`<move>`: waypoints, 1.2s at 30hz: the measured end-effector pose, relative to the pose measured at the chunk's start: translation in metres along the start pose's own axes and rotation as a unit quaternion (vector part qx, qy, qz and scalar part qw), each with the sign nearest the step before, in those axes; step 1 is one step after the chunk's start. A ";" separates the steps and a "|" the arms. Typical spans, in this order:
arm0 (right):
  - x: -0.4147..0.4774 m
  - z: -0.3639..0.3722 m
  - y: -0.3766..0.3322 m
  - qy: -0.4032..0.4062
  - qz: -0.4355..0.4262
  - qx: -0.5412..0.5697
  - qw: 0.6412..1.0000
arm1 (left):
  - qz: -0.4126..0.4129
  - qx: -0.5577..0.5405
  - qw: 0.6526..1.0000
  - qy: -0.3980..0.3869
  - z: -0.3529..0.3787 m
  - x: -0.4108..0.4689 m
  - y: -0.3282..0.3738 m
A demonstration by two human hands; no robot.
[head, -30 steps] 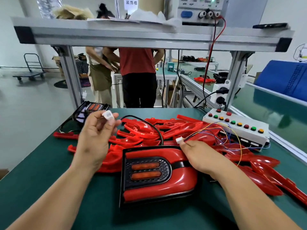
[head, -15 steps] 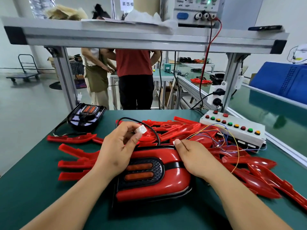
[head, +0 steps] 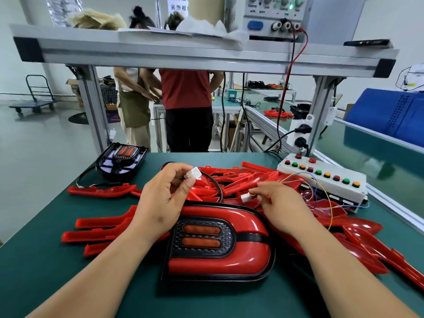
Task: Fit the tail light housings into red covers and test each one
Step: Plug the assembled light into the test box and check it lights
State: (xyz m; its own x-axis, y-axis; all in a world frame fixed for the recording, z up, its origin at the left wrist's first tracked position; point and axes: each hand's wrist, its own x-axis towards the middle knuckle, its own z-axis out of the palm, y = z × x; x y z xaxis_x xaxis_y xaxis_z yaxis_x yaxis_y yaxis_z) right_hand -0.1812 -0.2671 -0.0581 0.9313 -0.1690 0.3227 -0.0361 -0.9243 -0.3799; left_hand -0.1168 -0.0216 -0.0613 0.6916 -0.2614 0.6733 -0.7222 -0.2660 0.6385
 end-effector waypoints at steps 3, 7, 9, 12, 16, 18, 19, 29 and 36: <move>0.004 0.004 0.004 -0.019 0.026 -0.044 0.999 | -0.002 0.024 1.000 -0.008 -0.002 0.001 0.001; 0.008 0.004 0.005 0.001 0.040 -0.060 0.997 | 0.002 0.034 0.999 -0.004 -0.004 0.003 0.005; 0.007 0.003 0.003 0.038 0.025 -0.032 0.998 | 0.008 0.061 0.998 0.007 -0.005 0.006 0.006; 0.002 0.000 -0.001 0.142 -0.005 0.030 0.989 | 0.018 0.171 0.985 0.019 -0.004 0.012 0.012; 0.000 -0.002 -0.002 0.197 -0.040 0.109 0.973 | 0.018 0.125 0.990 -0.058 0.004 0.021 0.019; -0.002 -0.003 -0.006 0.212 -0.072 0.167 0.960 | 0.014 0.106 0.991 -0.083 0.011 0.025 0.022; -0.003 -0.004 -0.008 0.219 -0.089 0.185 0.954 | 0.009 0.111 0.990 -0.092 0.014 0.027 0.023; -0.006 -0.005 -0.009 0.204 -0.135 0.223 0.944 | 0.022 0.205 0.958 -0.199 0.028 0.042 0.035; -0.005 0.000 -0.007 0.230 -0.116 0.253 0.933 | 0.029 0.174 0.959 -0.221 0.034 0.064 0.050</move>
State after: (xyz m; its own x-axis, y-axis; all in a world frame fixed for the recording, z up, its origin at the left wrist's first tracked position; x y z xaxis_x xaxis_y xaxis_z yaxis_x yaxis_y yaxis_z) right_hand -0.1853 -0.2601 -0.0569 0.6348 -0.2211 0.7404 0.4304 -0.6946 -0.5764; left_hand -0.1084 -0.0828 0.0009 0.6432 -0.6328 0.4310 -0.7652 -0.5121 0.3901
